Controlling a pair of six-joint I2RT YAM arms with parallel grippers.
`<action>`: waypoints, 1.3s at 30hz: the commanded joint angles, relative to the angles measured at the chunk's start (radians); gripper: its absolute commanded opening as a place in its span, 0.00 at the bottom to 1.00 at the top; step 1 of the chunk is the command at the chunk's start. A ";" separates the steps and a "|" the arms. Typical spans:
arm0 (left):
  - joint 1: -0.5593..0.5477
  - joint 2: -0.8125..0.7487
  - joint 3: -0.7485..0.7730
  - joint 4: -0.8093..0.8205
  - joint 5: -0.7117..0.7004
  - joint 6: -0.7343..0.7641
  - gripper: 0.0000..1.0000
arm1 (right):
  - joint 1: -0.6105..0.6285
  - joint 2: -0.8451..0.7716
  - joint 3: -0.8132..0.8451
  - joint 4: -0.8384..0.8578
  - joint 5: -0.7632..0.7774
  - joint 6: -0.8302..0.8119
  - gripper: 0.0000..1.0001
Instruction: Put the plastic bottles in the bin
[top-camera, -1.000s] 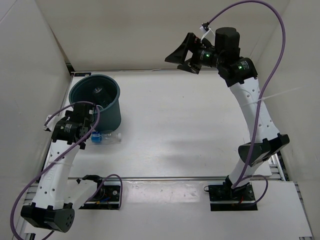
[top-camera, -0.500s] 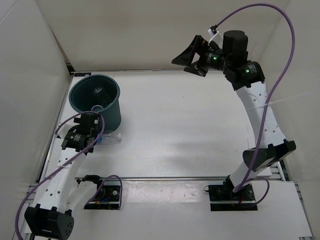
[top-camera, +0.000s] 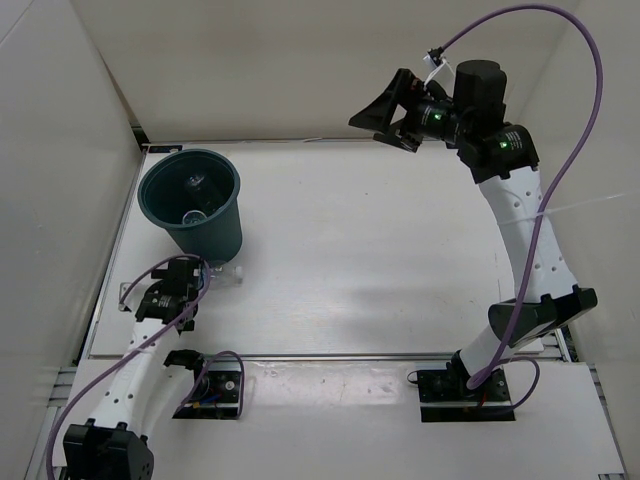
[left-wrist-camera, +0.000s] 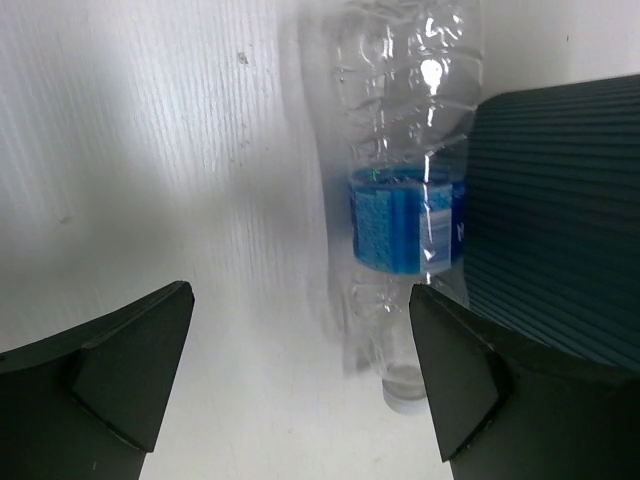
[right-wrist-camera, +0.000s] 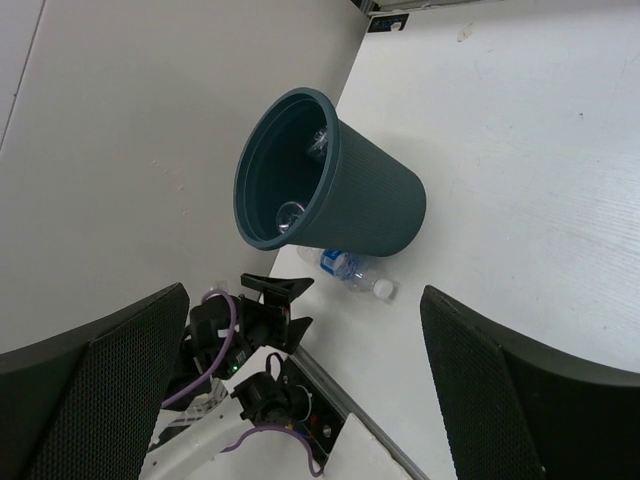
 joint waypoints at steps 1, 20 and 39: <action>0.035 -0.030 -0.061 0.101 -0.028 -0.064 1.00 | -0.004 -0.007 0.055 0.016 -0.027 -0.014 1.00; 0.200 0.140 -0.140 0.461 0.038 0.107 1.00 | -0.014 0.142 0.262 -0.082 -0.067 -0.036 1.00; 0.341 0.353 -0.158 0.598 0.198 0.281 0.88 | -0.014 0.114 0.220 -0.101 -0.067 -0.036 1.00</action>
